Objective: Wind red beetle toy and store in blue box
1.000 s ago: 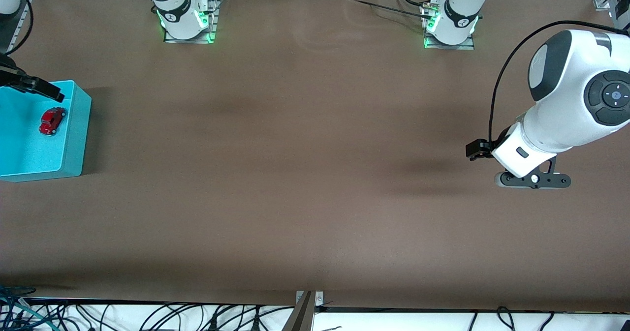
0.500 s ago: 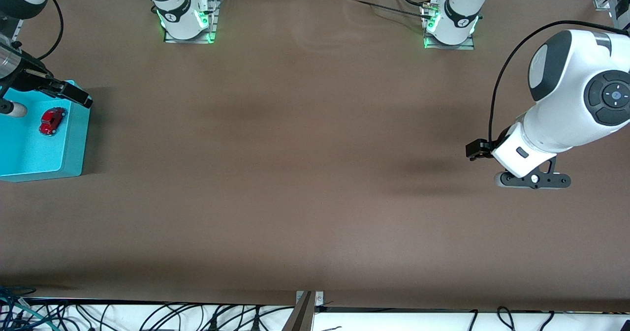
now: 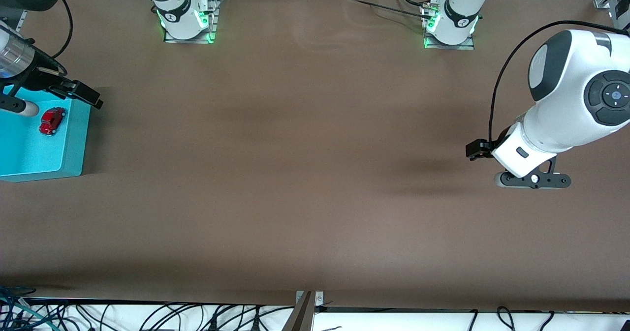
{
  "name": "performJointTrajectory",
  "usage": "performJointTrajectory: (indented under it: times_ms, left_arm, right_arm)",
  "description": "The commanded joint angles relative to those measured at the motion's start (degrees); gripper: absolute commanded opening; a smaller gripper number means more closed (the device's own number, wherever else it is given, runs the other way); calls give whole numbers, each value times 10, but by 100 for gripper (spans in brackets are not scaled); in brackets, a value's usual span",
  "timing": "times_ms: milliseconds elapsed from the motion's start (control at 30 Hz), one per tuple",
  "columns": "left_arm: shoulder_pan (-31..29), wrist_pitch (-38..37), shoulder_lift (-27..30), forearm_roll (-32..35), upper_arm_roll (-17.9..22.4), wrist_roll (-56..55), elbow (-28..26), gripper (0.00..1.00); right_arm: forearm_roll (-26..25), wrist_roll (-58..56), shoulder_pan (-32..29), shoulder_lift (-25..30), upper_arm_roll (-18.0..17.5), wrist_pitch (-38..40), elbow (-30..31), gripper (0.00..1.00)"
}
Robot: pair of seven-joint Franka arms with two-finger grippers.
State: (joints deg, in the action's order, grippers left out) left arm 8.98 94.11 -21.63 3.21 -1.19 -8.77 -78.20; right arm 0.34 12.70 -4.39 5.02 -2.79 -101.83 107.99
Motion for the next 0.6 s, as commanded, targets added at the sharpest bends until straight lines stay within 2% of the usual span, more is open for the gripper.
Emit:
performJointTrajectory:
  times_ms: [0,567]
  left_arm:
    - [0,-3,2,-16,3,2,3,100]
    - [0,-3,1,-16,3,2,4,100]
  right_arm:
    - [4,-25,0,-5,1,16,-18,100]
    - [-7,-94,-1,-10,-1,67,-52,100]
